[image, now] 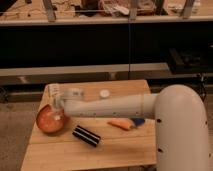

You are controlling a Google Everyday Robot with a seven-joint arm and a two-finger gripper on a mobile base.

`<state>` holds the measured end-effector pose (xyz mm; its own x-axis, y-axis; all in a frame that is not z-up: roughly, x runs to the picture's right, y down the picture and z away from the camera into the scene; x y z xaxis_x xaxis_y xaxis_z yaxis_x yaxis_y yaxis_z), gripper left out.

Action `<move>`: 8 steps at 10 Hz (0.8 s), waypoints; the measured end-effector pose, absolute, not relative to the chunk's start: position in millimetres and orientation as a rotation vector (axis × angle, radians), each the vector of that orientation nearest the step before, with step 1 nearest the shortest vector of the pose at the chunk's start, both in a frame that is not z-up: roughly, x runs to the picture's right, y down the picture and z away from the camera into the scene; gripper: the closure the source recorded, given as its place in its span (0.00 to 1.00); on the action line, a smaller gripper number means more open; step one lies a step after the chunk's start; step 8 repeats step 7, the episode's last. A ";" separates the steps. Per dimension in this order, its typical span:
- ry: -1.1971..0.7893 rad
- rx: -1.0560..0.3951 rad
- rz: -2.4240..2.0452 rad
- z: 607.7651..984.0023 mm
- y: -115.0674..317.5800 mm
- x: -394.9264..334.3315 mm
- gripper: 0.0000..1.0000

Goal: Place the bottle in the ceramic bowl

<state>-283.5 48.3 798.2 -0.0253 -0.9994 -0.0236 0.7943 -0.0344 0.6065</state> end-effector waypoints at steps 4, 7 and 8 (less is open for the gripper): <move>-0.500 0.531 -1.543 798.4 47.6 -282.6 0.40; -0.501 0.533 -1.542 798.9 48.4 -281.8 0.40; -0.501 0.533 -1.542 798.9 48.4 -281.8 0.40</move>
